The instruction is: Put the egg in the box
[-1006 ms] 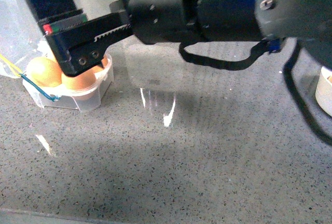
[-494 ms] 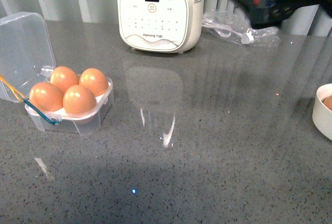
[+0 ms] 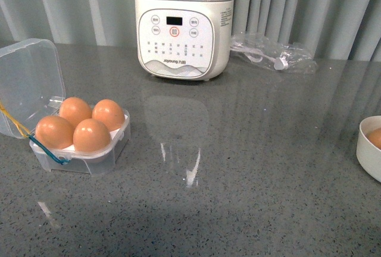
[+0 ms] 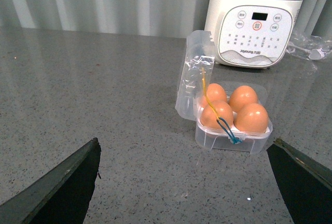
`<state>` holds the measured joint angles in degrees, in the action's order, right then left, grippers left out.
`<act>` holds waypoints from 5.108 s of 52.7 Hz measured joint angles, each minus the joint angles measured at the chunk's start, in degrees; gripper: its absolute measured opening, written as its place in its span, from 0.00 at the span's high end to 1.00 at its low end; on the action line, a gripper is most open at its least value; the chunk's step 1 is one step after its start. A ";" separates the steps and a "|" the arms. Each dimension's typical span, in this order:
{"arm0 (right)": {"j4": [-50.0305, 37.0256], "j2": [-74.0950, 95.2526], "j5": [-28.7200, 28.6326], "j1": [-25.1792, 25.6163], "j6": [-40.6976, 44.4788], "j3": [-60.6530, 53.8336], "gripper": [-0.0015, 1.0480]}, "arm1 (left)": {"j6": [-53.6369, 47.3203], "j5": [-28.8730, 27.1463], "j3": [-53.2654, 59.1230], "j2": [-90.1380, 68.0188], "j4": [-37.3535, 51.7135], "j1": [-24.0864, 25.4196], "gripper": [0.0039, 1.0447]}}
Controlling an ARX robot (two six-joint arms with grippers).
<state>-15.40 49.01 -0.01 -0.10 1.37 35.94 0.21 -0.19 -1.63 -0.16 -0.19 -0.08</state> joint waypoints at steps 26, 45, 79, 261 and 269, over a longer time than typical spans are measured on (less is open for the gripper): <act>-7.13 -13.29 0.00 0.11 -0.76 -23.30 0.97 | 0.00 0.13 0.00 0.00 0.00 0.00 0.06; -5.77 -21.55 -0.02 0.11 -0.76 -30.01 0.97 | 0.00 0.15 0.00 0.00 0.00 0.00 0.06; 0.33 -33.88 0.00 0.11 -0.76 -35.76 0.97 | 0.00 0.13 0.00 0.00 0.00 0.00 0.06; 15.39 -48.74 -0.02 0.11 -0.98 -35.71 0.07 | 10.03 1.73 -31.43 -63.78 19.85 -13.75 0.06; 15.39 -48.74 -0.02 0.11 -0.98 -35.71 0.07 | 8.96 -1.18 -31.45 -55.98 16.00 -18.12 0.06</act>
<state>-0.01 0.27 -0.03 0.01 0.38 0.23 9.17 -1.37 -33.08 -56.14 15.81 -18.20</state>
